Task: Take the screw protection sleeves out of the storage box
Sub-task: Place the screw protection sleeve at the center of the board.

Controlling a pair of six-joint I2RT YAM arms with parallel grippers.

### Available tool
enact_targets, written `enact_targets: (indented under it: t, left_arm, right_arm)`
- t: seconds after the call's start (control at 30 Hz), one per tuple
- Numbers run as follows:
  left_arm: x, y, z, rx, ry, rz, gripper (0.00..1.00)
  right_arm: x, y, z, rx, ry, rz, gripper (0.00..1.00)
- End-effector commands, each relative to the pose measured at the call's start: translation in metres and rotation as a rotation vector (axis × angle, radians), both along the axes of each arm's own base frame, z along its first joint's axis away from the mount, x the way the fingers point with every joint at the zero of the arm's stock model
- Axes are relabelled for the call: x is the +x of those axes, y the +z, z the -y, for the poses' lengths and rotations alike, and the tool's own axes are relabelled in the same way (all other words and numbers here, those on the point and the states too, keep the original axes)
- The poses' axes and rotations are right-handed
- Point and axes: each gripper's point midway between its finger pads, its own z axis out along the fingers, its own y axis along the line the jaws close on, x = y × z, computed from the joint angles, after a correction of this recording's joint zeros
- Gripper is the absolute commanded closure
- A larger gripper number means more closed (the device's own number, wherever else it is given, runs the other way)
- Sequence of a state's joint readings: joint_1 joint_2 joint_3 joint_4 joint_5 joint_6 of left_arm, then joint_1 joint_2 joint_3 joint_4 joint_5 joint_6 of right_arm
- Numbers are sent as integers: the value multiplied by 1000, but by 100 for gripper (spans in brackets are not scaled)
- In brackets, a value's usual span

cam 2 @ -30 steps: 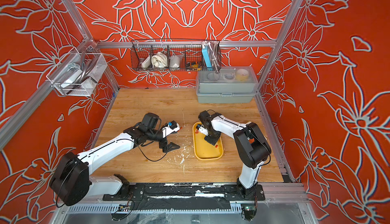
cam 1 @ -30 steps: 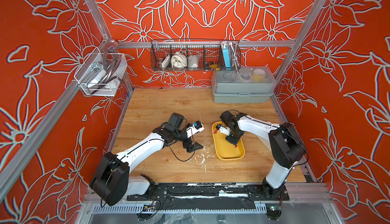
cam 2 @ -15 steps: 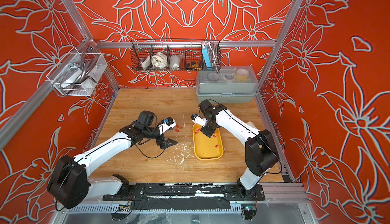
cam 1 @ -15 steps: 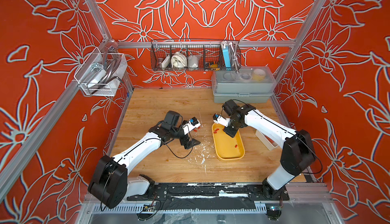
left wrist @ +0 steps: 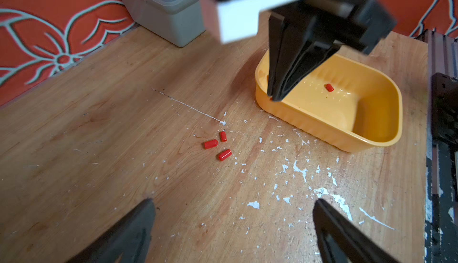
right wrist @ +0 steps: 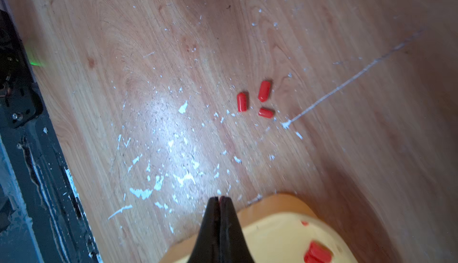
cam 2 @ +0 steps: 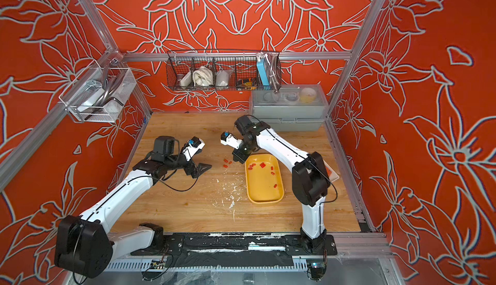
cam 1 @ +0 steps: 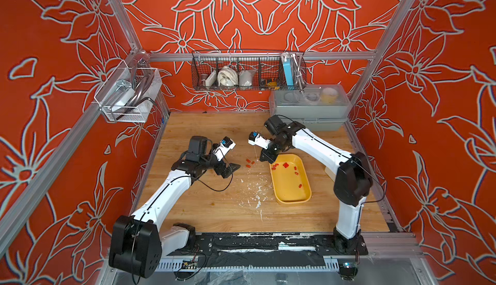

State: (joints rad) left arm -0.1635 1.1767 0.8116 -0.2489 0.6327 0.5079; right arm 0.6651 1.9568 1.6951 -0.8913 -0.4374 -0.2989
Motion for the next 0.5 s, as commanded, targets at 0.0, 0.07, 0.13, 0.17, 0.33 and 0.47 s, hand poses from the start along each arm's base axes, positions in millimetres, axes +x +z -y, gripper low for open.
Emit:
enact_targets:
  t: [0.0, 0.07, 0.13, 0.17, 0.33, 0.47]
  left_arm:
    - [-2, 10, -1, -11, 2, 28, 2]
    - [-2, 10, -1, -12, -1, 29, 2]
    - [-2, 10, 0, -16, -8, 29, 2]
    - [-2, 11, 0, -19, -11, 29, 2]
    - [-5, 10, 3, -29, -32, 27, 2]
    - [-7, 10, 5, -32, -46, 26, 2]
  right_arm:
    - [1, -21, -19, 10, -12, -60, 100]
    - [6, -37, -22, -16, -18, -65, 100]
    - [11, -51, -24, -44, -19, -63, 100]
    - [13, -56, -25, -54, -21, -62, 100]
    - [25, -78, -27, -105, -23, -60, 100]
    - [31, -87, -29, -134, -14, -63, 96]
